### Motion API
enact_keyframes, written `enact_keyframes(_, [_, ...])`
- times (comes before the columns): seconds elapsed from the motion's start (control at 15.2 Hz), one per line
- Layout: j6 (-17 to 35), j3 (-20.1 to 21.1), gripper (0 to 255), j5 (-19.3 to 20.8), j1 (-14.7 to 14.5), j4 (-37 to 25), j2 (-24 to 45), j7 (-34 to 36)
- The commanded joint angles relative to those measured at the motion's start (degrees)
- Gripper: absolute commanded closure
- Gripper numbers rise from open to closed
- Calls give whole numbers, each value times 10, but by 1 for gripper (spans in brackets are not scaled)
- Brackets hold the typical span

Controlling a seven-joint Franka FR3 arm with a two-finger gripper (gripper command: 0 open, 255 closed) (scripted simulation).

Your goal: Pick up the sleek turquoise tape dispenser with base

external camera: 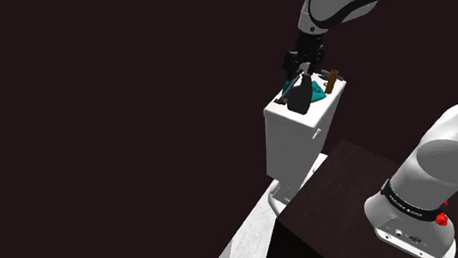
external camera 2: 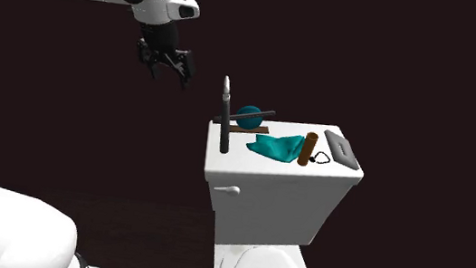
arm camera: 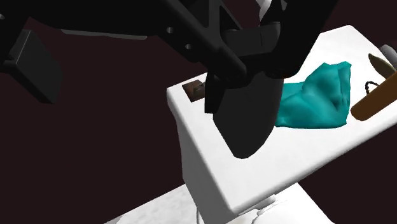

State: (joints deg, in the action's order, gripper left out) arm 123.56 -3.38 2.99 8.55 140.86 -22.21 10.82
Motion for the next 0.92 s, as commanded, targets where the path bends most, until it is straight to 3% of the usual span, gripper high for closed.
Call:
enact_keyframes(0.0, [39, -3, 0, 3, 10, -10, 41, 21])
enact_keyframes(0.86, [216, -37, 0, 7, 58, -129, 298, 151])
